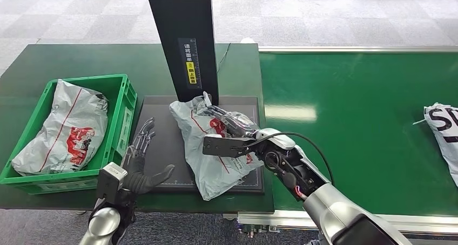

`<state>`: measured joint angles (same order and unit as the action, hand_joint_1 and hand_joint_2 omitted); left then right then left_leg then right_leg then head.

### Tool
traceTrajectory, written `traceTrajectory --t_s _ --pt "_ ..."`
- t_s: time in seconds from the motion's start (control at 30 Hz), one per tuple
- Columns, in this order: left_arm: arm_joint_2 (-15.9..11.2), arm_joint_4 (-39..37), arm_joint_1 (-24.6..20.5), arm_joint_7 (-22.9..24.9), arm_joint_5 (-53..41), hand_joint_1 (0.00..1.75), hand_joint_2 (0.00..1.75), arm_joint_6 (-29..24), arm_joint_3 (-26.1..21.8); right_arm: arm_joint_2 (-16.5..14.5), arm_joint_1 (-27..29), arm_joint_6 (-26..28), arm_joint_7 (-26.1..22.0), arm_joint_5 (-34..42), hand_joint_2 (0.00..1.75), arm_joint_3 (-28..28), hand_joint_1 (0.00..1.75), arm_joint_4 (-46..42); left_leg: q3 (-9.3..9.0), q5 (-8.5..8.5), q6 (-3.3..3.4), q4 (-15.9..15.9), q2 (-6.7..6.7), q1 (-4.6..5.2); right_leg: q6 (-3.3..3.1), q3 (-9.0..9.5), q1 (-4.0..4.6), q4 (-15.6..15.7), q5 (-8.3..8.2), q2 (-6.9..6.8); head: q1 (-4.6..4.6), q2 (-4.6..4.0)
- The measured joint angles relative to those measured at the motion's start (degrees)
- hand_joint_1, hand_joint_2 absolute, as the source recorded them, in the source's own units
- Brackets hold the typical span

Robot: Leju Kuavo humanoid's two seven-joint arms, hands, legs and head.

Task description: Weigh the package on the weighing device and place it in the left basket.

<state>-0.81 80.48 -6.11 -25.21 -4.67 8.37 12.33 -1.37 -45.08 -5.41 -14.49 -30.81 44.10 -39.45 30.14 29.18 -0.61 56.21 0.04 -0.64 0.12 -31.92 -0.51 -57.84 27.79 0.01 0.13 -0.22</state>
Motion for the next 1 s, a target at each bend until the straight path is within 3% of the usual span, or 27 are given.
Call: traceTrajectory --t_s 0.27,0.53,0.83,1.0 --pt "-0.07 0.04 0.32 -0.01 0.01 0.0 1.75 -0.51 -0.04 1.68 1.59 -0.06 -0.25 -0.06 1.75 -0.78 0.0 -2.74 -0.02 -0.01 -0.01 -0.01 -0.01 -0.01 0.0 0.01 0.01 -0.01 0.0 0.0 0.0 -0.01" --pt "-0.28 2.15 3.33 0.02 0.04 0.0 1.75 -1.25 -1.57 7.34 7.63 4.07 -1.91 4.91 1.75 -5.38 0.0 -10.49 0.01 0.01 0.01 0.01 -0.04 0.02 0.01 0.01 -0.02 0.02 0.01 -0.01 0.01 -0.01" --pt "-0.3 4.04 5.22 0.03 -1.06 0.0 1.75 -2.6 -2.44 9.07 16.03 12.85 -7.61 8.65 1.75 -14.19 0.0 -19.05 -0.01 0.01 0.0 -0.01 -0.03 -0.01 0.0 0.01 0.0 0.01 0.0 -0.01 -0.01 -0.01" --pt "-0.27 5.71 6.58 0.2 -0.52 0.0 1.75 -2.69 -2.95 10.2 18.67 20.25 -4.14 7.5 1.75 -18.22 0.0 -24.25 -0.01 0.01 0.0 0.0 -0.04 0.01 0.0 0.02 -0.01 0.01 0.01 -0.03 0.01 -0.01"
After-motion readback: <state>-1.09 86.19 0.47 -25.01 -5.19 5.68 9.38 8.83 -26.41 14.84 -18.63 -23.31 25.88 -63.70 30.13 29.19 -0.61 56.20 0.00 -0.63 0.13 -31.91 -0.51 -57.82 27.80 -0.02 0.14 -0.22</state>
